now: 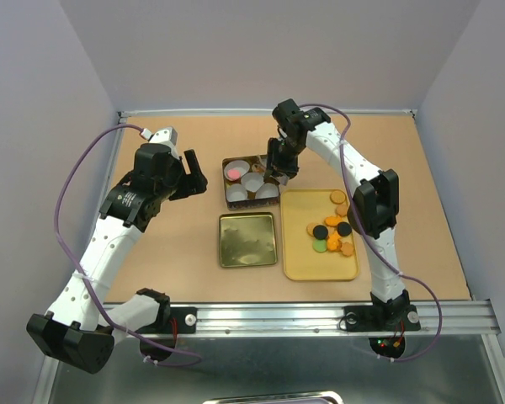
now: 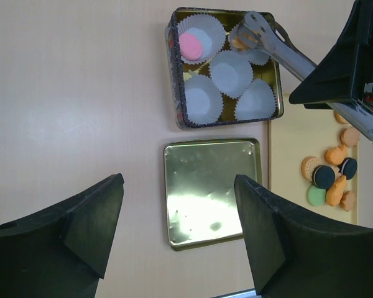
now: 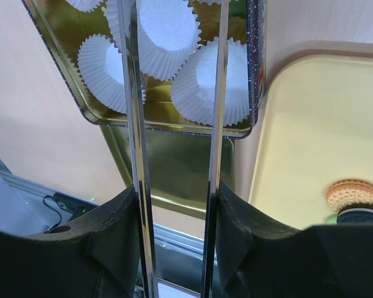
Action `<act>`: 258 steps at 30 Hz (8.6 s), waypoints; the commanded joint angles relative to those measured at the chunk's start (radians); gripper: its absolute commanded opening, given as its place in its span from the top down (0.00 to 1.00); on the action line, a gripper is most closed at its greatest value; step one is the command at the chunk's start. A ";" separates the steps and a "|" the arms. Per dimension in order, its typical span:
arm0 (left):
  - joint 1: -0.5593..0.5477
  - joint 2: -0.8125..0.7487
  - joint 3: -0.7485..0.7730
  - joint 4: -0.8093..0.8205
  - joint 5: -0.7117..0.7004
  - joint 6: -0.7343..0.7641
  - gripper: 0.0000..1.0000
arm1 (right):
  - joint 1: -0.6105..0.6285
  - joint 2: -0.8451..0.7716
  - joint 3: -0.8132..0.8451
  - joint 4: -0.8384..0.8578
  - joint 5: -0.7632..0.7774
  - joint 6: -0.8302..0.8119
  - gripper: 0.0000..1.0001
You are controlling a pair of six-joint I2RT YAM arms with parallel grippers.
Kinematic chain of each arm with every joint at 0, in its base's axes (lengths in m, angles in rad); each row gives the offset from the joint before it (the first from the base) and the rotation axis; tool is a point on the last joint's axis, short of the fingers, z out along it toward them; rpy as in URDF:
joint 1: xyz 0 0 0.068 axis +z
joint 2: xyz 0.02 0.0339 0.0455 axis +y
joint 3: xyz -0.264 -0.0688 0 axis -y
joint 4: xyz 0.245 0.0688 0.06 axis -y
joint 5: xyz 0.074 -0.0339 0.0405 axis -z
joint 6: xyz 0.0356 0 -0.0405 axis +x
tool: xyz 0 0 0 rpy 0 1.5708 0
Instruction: Pack the cookies
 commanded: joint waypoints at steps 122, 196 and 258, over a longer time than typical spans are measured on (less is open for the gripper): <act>-0.090 -0.117 -0.131 0.053 0.185 -0.019 0.18 | 0.112 -0.875 -1.000 -0.065 0.106 0.316 0.61; 0.101 0.046 0.209 0.156 -0.255 0.011 0.01 | 0.110 -0.193 -0.106 -0.001 -0.002 -0.036 0.72; 0.109 0.069 0.129 0.239 0.009 0.027 0.01 | 0.110 -0.302 -0.202 0.045 0.106 0.013 0.50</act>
